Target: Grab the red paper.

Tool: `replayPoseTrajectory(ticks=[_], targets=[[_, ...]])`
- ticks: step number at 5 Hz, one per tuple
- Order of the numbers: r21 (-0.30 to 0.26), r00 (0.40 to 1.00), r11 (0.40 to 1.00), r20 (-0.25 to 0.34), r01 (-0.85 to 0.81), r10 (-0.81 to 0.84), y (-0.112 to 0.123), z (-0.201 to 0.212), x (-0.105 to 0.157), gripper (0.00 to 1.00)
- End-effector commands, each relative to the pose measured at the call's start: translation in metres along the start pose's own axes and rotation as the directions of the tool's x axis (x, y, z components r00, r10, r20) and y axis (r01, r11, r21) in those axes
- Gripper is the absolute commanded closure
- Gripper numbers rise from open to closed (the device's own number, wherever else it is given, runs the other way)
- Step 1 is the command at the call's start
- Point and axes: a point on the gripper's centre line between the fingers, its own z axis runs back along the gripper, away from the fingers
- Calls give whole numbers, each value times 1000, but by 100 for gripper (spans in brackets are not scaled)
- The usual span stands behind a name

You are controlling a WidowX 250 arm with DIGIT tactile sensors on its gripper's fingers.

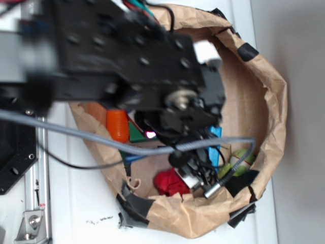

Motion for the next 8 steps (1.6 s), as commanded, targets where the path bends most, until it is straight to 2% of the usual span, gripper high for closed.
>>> replayPoseTrajectory(ticks=[1,2,3,4,5,6,7,8], targets=[[-152,986,983,-111,106,-124,-50,-47,-18,0],[-91,972,977,-119,192,-202,-56,-79,-45,100],[-92,971,977,-127,192,-202,-47,-76,-44,100],[-77,960,966,-118,248,-255,-44,-44,-38,100],[-29,936,937,-51,348,-349,-31,10,-29,100],[94,874,887,149,452,-462,-7,72,-20,100],[147,771,812,258,564,-582,7,130,-2,100],[226,724,769,259,599,-640,2,128,1,100]])
